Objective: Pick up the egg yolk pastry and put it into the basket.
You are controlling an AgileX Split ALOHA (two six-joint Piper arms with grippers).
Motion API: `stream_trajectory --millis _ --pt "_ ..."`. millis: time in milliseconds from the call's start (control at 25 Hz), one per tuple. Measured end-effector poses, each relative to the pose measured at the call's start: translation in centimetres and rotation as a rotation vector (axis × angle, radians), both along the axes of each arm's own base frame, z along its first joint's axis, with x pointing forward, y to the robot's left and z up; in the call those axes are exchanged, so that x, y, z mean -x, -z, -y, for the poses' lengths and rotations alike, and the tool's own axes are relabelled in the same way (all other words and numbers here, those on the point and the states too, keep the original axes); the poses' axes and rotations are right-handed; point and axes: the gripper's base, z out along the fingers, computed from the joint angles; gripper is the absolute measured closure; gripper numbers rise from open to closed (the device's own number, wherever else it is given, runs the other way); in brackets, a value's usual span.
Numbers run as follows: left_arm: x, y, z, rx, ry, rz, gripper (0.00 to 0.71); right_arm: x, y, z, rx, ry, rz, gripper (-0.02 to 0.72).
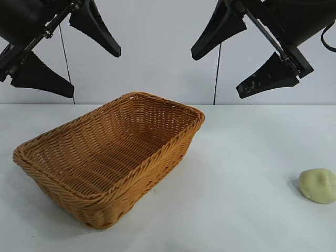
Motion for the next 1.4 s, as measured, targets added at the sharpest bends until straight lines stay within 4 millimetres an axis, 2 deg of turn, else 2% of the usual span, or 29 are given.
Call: stream_trajectory --millis 1160,1400 --pt "0.0 -0.1 0.1 0.021 -0.008 -0.011 0.021 0.0 0.0 0.0 0.001 -0.001 0.000 0.008" --pt "1.2 -1.4 -0.2 0.029 -0.007 -0.034 0.021 0.0 0.0 0.0 0.001 -0.002 -0.001 0.008"
